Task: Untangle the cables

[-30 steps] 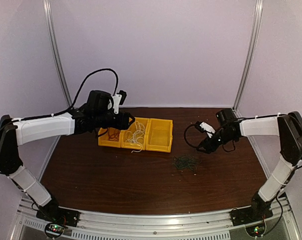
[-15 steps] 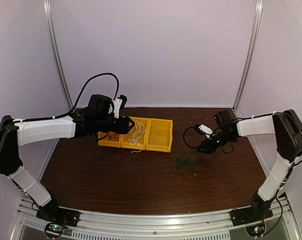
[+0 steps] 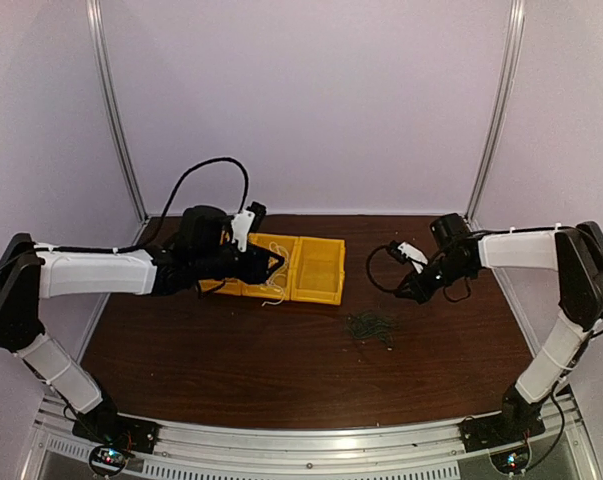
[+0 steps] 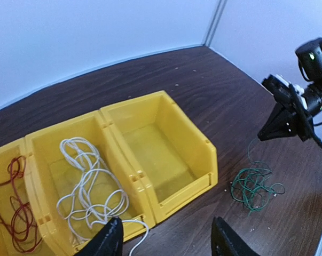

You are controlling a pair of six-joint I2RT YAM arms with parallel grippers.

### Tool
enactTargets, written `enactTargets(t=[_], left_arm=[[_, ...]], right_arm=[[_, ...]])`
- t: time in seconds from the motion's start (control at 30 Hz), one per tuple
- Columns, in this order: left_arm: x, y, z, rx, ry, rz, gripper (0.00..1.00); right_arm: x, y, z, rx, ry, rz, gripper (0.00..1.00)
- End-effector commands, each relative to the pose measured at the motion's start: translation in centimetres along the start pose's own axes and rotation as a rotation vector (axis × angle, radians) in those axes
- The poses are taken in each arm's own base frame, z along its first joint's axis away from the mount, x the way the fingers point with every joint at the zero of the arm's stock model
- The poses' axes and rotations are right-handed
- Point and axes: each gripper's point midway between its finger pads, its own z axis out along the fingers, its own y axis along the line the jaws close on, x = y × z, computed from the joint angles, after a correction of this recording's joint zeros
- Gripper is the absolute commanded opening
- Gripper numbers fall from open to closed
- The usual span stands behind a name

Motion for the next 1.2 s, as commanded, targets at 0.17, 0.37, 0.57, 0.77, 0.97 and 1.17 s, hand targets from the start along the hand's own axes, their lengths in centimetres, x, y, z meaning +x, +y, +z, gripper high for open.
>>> enactTargets(t=[0.17, 0.37, 0.57, 0.77, 0.97, 1.17], left_arm=[[-5.0, -13.9, 0.9, 0.353, -0.379, 0.211, 0.61], [-6.7, -18.6, 2.7, 0.442, -0.555, 0.211, 0.63], [-6.9, -21.4, 6.0, 0.526, -0.586, 0.183, 0.62], [-4.7, -21.3, 11.2, 0.5, -0.529, 0.194, 0.58], [-1.1, -21.8, 14.4, 0.552, -0.49, 0.225, 0.14], [2.3, -20.6, 14.8, 0.549, -0.418, 0.207, 0.01]], right_arm=[[-9.0, 7.1, -11.4, -0.108, -0.241, -0.179, 0.0], [-10.5, 10.1, -14.5, -0.148, -0.274, -0.237, 0.0], [-10.9, 12.0, -16.0, -0.182, -0.297, -0.279, 0.0], [-12.1, 13.9, -18.2, -0.233, -0.355, -0.32, 0.0], [-14.8, 15.8, -22.2, -0.254, -0.451, -0.39, 0.0], [-18.6, 15.6, -28.5, -0.186, -0.574, -0.469, 0.0]])
